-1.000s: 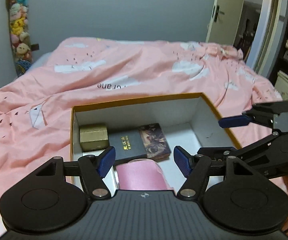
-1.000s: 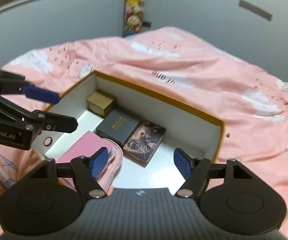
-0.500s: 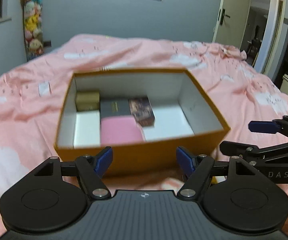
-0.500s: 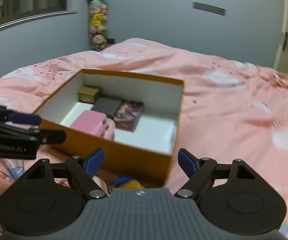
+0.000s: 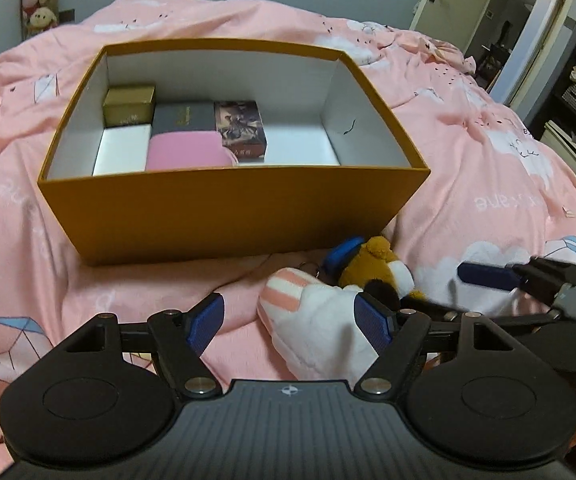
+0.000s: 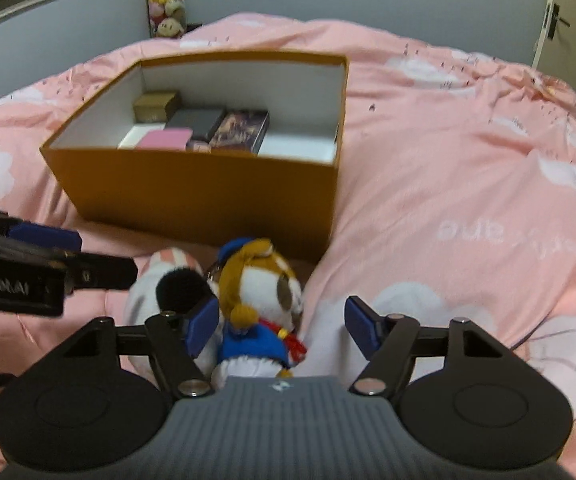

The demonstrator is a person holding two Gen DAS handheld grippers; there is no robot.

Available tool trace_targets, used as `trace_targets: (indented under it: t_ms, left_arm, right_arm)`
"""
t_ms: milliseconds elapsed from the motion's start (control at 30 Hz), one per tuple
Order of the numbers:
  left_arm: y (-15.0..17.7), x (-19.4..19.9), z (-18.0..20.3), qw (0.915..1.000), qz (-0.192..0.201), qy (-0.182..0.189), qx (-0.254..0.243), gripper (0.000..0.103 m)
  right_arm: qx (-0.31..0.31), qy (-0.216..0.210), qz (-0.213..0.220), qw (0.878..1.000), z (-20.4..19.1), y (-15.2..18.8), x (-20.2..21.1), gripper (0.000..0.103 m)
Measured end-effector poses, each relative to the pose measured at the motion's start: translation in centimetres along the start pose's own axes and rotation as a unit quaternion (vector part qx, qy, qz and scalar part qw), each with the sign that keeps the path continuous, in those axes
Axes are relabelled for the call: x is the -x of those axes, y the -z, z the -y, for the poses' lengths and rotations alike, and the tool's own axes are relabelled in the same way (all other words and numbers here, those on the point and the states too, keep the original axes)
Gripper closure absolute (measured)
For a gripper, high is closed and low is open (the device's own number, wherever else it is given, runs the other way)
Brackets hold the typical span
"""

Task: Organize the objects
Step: 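Grasp the white plush with the left gripper while the right grasps the brown dog plush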

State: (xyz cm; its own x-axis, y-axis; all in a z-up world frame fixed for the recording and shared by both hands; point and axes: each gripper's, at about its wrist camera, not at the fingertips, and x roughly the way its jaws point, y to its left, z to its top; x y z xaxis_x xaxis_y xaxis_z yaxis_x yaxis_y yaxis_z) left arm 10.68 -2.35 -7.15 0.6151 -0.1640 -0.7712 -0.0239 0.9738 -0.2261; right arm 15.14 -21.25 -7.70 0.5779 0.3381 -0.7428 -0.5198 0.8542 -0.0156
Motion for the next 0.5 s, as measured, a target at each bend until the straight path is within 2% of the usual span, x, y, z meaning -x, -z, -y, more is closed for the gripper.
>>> trace_targets:
  t_ms: [133, 200, 267, 367, 500]
  left_arm:
    - [0.1, -0.2, -1.0, 0.9989, -0.023, 0.020, 0.037, 0.016]
    - [0.2, -0.3, -1.4, 0.9976, -0.031, 0.029, 0.055, 0.015]
    - [0.1, -0.3, -1.5, 0.9972, -0.033, 0.024, 0.063, 0.015]
    - [0.1, -0.1, -1.8, 0.9963, -0.036, 0.021, 0.075, 0.015]
    - [0.2, -0.8, -2.7, 0.9919, -0.068, 0.026, 0.104, 0.015]
  right_arm:
    - [0.000, -0.025, -0.017, 1.000, -0.5, 0.5, -0.8, 0.027]
    - [-0.001, -0.047, -0.020, 0.999, -0.9, 0.6, -0.9, 0.018]
    - [0.005, -0.070, -0.025, 0.997, -1.3, 0.7, -0.9, 0.014]
    - [0.006, -0.104, -0.038, 0.994, -2.2, 0.8, -1.1, 0.013]
    - [0.030, -0.108, -0.041, 0.993, -3.5, 1.0, -1.2, 0.013]
